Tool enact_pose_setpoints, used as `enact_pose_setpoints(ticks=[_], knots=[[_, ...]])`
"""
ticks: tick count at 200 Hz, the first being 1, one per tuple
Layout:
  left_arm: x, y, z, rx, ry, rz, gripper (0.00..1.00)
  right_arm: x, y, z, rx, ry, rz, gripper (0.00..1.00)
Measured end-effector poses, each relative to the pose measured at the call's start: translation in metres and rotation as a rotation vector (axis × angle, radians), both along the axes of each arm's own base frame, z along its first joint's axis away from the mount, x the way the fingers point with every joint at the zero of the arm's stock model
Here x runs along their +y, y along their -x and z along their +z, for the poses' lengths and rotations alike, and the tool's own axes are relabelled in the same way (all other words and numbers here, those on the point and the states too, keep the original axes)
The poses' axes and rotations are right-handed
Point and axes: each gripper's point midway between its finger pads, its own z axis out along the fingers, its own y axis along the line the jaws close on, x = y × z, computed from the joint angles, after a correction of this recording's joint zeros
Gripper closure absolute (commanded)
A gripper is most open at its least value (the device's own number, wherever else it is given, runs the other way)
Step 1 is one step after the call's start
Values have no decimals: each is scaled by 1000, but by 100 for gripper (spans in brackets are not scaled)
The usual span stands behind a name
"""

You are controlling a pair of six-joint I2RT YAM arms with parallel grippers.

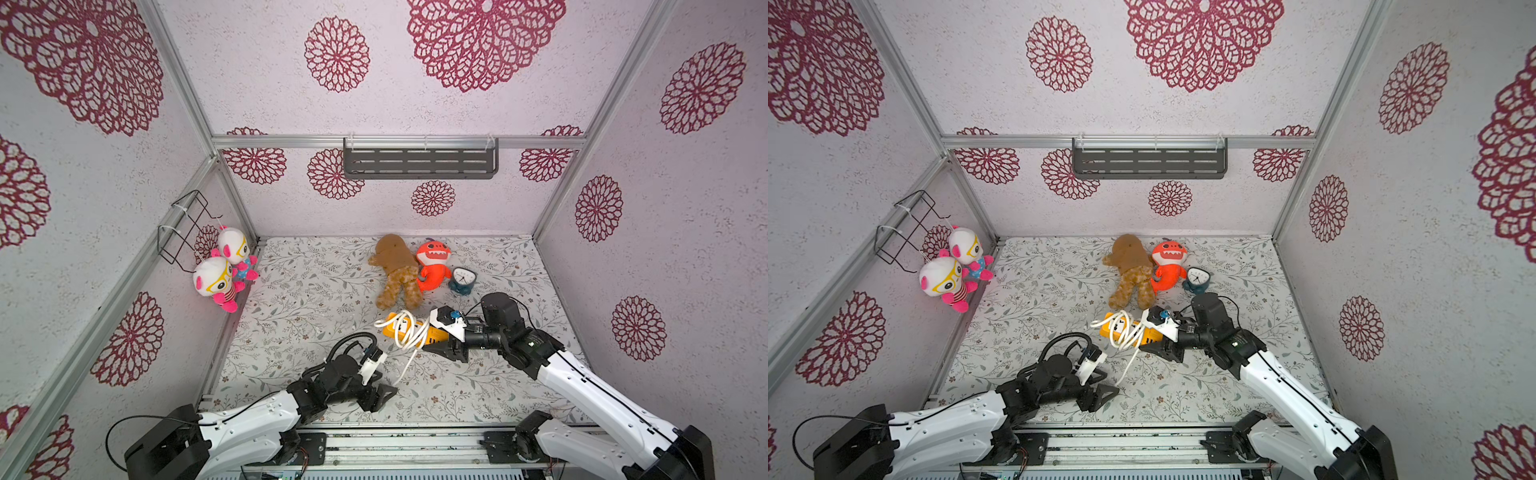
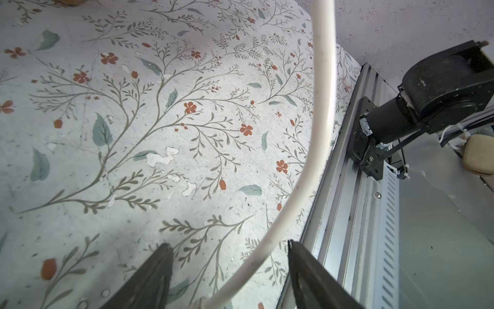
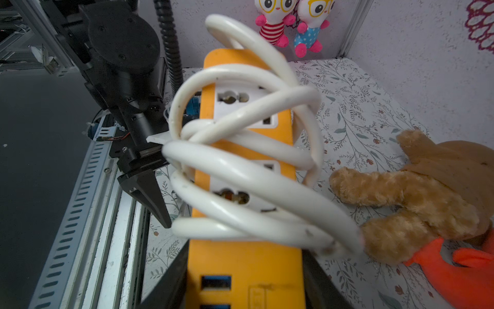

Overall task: Wrap the cord around the power strip
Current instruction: Wrap the power cord around the power strip.

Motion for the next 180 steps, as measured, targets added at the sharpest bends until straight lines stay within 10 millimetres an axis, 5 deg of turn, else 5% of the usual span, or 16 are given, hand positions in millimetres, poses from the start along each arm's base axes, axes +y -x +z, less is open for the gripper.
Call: enact_pose_setpoints(ticks=[42, 106, 180], knots=[[-14, 1, -20, 43, -96, -52, 43, 0, -3, 0, 1, 1, -7, 100], [-22, 1, -24, 31, -147, -97, 99, -14, -22, -1, 9, 12, -95, 100], [-38, -16, 53, -124, -153, -150, 100, -46, -60, -14, 46, 75, -300, 100]])
